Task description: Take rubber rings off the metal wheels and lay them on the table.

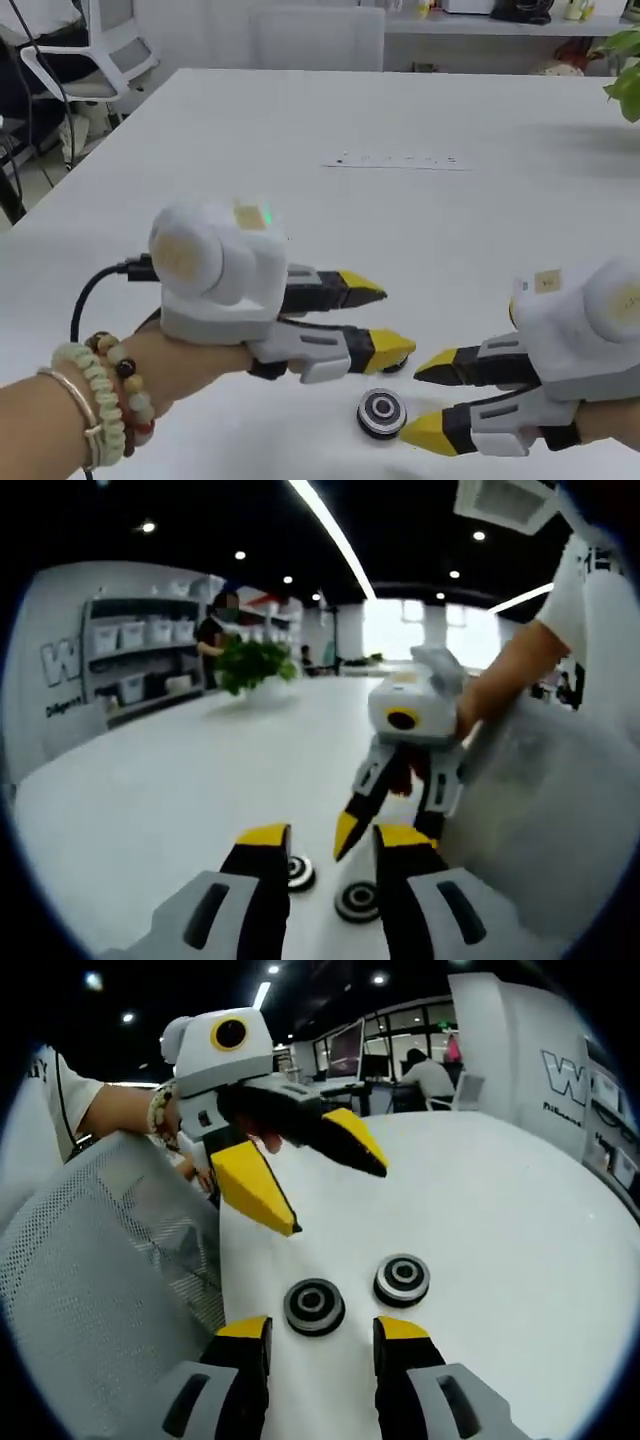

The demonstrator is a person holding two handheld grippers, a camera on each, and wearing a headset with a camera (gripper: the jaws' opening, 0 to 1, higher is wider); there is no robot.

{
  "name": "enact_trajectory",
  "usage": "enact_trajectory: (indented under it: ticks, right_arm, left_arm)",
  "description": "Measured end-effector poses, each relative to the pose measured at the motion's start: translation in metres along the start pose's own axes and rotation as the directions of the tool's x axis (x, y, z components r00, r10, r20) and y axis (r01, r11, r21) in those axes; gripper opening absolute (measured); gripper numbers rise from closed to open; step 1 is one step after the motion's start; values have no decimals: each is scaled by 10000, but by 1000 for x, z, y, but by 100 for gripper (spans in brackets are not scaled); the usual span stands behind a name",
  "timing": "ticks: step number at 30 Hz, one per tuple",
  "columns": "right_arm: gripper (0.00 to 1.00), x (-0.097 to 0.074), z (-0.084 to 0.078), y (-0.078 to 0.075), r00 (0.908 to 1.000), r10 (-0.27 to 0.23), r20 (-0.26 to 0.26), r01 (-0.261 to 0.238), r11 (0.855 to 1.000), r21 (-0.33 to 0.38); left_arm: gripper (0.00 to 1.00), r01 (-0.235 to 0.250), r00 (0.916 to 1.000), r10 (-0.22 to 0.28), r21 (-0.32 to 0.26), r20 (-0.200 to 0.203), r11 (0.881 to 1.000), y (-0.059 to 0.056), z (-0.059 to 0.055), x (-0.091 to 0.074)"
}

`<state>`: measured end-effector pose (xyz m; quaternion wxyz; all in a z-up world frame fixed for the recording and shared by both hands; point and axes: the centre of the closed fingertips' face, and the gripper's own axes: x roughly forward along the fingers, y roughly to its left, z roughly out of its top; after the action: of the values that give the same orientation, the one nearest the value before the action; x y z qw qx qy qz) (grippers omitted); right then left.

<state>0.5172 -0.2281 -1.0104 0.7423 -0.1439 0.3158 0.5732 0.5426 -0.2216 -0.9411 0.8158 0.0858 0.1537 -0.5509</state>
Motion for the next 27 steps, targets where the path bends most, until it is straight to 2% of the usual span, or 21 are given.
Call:
enact_trajectory:
  ticks: [1,3,5,7,8,13,14,15,16,19,27]
  right_arm:
    - [40,2,-2,1,10000,42,-12,-42,10000,50]
    - [38,4,-5,2,9999,111,-110,-110,9999,89]
    - [36,6,-9,5,9995,173,-264,-171,9998,99]
    - [35,7,-10,5,9994,214,-254,-208,9996,203]
    - [34,8,-11,7,9994,245,-263,-236,9992,313]
    - [29,11,-8,9,9994,284,-218,-288,9995,-160]
    - [28,11,-8,10,9993,311,-205,-314,9994,-147]
    - [28,11,-8,10,9992,343,-196,-345,9993,-129]
    - [28,12,-8,11,9992,356,-194,-359,9993,-139]
    - [27,11,-7,9,9995,279,-160,-283,9992,-276]
    - [25,9,-7,2,9999,43,-103,-46,9998,-204]
  left_arm:
    - [32,68,9998,-68,5,-189,10000,-2,-6,2]
    - [31,395,9956,-374,227,-855,9990,-7,-24,6]
    - [29,599,9883,-515,546,-1433,9967,-10,-38,9]
    - [28,826,9810,-682,728,-1814,9939,-14,-49,11]
    - [27,845,9797,-688,767,-1883,9935,-15,-51,11]
    - [18,981,9722,-780,811,-2209,9919,-17,-60,12]
    - [17,1004,9679,-770,873,-2393,9911,-17,-65,13]
    - [16,969,9725,-790,723,-2191,9927,-17,-63,14]
    - [15,1029,9707,-868,614,-2242,9928,-20,-65,17]
    - [14,1022,9701,-813,811,-2285,9914,-19,-65,17]
    - [14,912,9737,-695,919,-2168,9916,-18,-61,22]
